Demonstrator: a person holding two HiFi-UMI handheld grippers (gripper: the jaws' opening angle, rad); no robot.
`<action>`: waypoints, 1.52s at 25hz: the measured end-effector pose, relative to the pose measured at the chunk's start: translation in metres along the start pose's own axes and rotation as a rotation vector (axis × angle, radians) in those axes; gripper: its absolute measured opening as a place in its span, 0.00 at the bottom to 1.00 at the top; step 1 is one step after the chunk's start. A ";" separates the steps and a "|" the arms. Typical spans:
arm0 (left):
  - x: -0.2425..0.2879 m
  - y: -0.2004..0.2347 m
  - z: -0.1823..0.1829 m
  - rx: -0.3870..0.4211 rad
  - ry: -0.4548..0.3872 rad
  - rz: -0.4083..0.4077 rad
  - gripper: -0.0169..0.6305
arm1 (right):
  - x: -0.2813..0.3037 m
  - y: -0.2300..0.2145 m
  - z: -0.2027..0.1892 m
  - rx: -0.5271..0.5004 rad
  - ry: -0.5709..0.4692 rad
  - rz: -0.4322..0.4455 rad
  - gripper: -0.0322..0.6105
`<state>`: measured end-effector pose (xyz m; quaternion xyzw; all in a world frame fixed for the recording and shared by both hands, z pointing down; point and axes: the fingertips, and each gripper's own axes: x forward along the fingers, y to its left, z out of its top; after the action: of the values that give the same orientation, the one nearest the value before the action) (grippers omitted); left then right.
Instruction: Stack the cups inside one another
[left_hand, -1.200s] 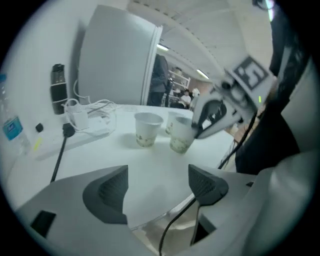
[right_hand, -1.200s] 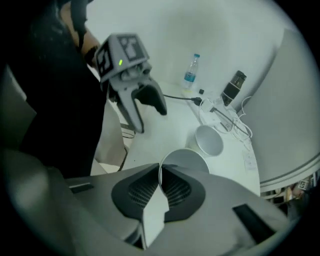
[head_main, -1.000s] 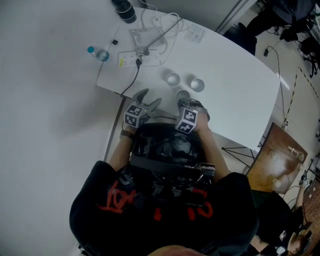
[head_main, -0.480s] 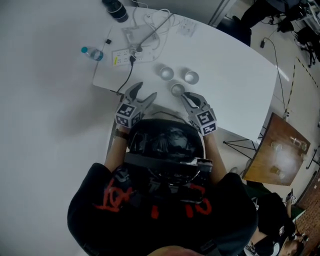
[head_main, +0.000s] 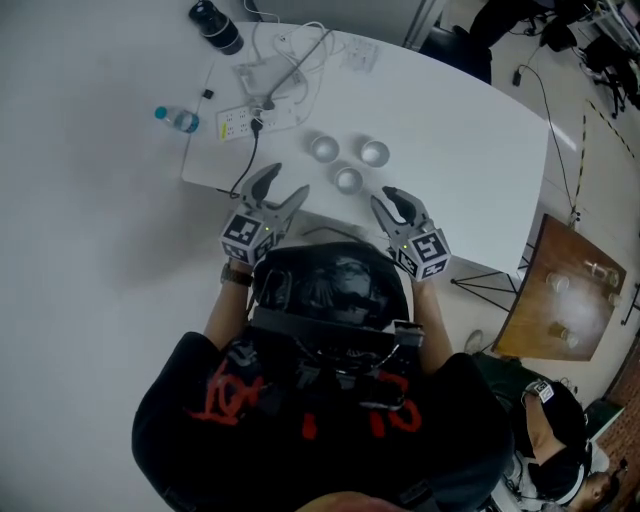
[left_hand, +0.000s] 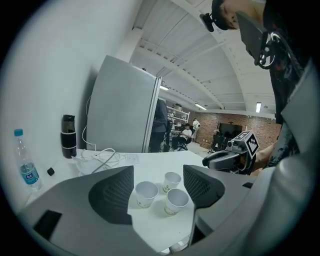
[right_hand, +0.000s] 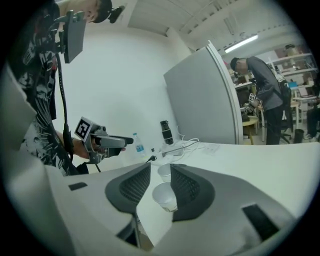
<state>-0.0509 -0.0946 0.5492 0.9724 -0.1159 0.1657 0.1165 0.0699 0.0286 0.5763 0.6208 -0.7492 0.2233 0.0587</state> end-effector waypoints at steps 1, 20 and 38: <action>0.000 -0.001 0.002 -0.003 -0.008 -0.011 0.51 | 0.001 0.002 -0.002 -0.009 0.010 0.003 0.25; -0.016 -0.041 0.035 -0.124 -0.209 0.021 0.52 | -0.027 -0.007 -0.029 -0.039 0.051 0.020 0.56; -0.087 -0.046 0.017 -0.056 -0.231 0.120 0.50 | -0.033 0.033 -0.029 -0.042 0.015 -0.081 0.69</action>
<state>-0.1139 -0.0390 0.4949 0.9727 -0.1910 0.0560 0.1192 0.0403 0.0747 0.5810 0.6478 -0.7273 0.2096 0.0860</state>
